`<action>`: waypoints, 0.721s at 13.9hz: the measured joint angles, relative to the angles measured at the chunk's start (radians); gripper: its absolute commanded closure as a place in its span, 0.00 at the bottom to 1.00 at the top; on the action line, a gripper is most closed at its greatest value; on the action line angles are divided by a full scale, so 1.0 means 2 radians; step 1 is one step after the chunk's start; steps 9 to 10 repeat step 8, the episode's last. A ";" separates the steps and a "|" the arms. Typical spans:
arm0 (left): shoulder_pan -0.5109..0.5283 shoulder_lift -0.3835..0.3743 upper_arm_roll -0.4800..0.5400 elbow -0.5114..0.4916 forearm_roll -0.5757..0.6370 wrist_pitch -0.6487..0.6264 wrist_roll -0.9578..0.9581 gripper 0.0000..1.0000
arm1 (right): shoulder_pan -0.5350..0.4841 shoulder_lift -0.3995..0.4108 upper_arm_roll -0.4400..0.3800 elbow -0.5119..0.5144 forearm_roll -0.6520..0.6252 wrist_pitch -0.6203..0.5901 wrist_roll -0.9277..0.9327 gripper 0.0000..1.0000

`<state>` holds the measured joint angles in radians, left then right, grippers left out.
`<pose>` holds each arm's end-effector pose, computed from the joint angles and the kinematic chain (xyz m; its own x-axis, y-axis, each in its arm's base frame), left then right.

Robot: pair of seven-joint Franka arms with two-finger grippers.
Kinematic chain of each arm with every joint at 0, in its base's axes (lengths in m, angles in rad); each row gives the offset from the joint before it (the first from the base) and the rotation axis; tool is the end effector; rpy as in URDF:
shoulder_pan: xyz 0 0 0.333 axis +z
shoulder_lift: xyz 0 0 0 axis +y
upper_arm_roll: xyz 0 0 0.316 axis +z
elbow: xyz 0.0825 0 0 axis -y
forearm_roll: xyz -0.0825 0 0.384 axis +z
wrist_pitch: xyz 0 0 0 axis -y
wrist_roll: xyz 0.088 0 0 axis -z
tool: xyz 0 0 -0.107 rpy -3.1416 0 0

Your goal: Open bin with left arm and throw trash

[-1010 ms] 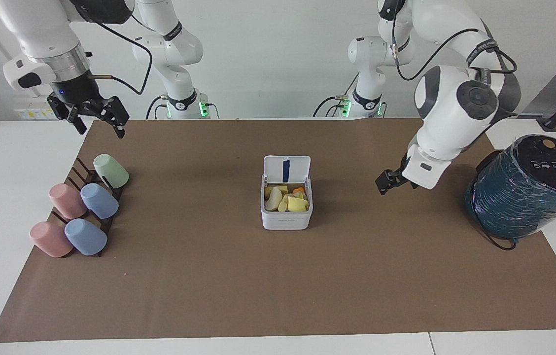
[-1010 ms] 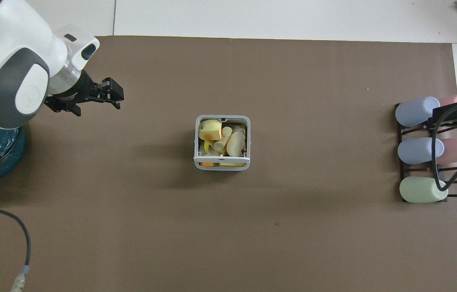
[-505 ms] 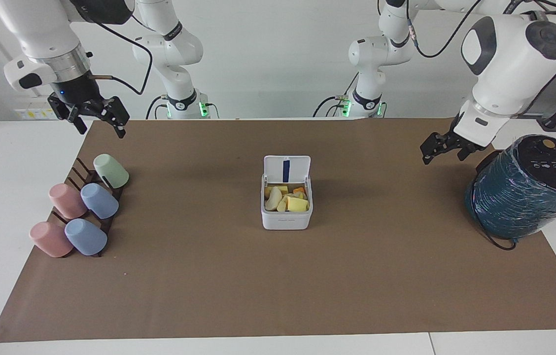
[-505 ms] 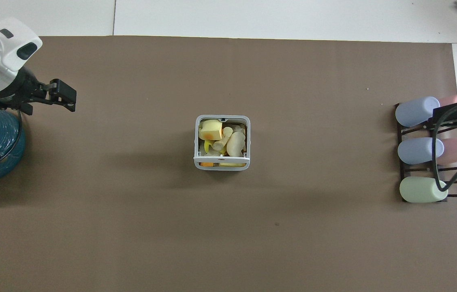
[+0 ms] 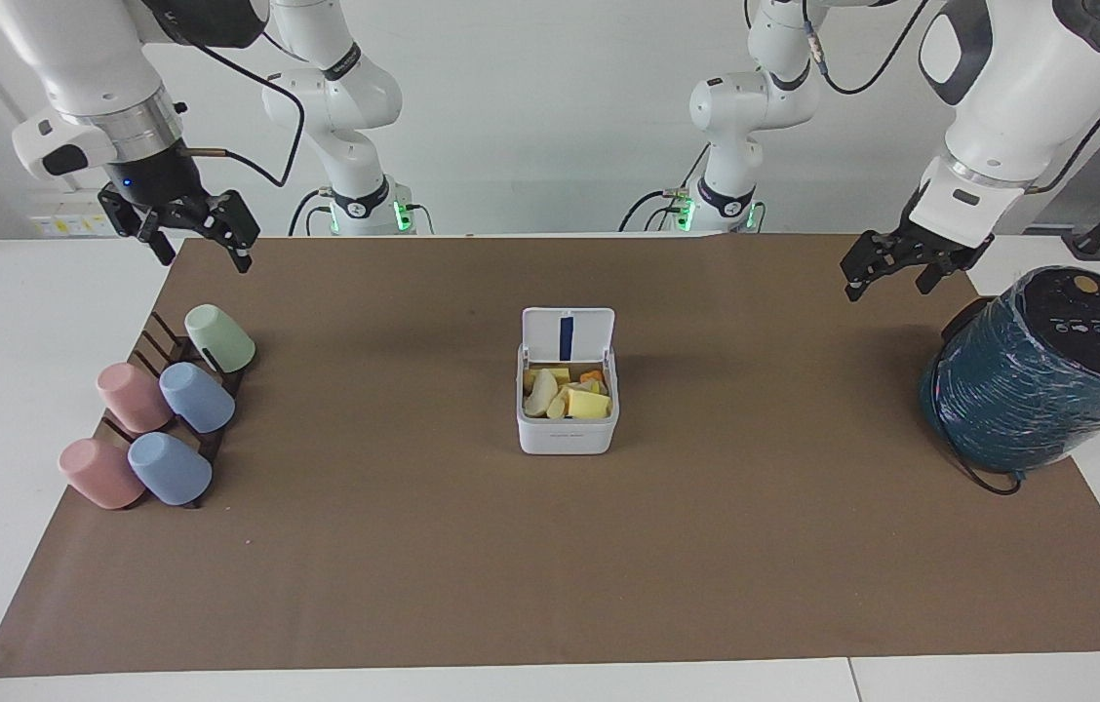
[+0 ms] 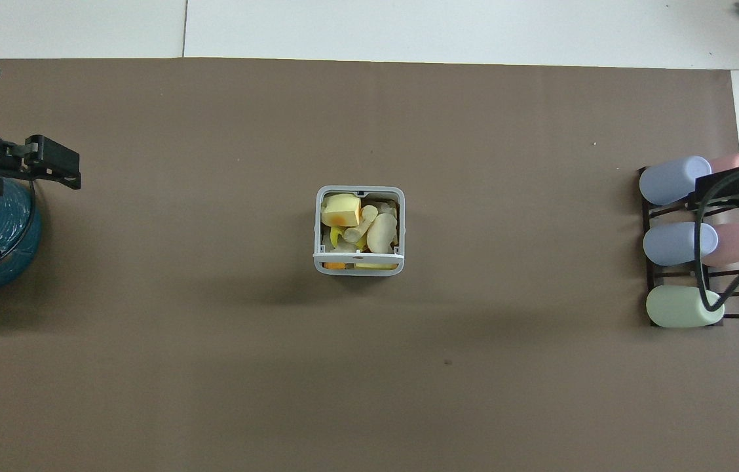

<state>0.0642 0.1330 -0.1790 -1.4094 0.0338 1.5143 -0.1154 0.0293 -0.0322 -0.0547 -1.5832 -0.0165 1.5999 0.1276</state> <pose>0.5870 -0.0561 0.6203 0.9997 0.0035 -0.0247 0.0031 -0.9999 -0.0131 0.5475 -0.0162 0.6390 0.9871 -0.1519 0.0503 -0.1525 -0.9883 0.0084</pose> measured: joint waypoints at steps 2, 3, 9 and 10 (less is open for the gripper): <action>0.000 -0.003 0.000 0.000 0.000 0.000 0.007 0.00 | 0.000 0.000 0.000 0.000 0.000 0.000 0.000 0.00; 0.000 -0.003 0.000 0.000 0.000 0.000 0.009 0.00 | 0.000 0.000 0.000 0.000 0.000 0.000 0.000 0.00; 0.000 -0.007 0.000 0.000 -0.010 0.000 0.009 0.00 | 0.000 0.000 0.000 0.000 0.000 0.000 0.000 0.00; 0.000 -0.007 0.000 0.000 -0.010 0.000 0.009 0.00 | 0.000 0.000 0.000 0.000 0.000 0.000 0.000 0.00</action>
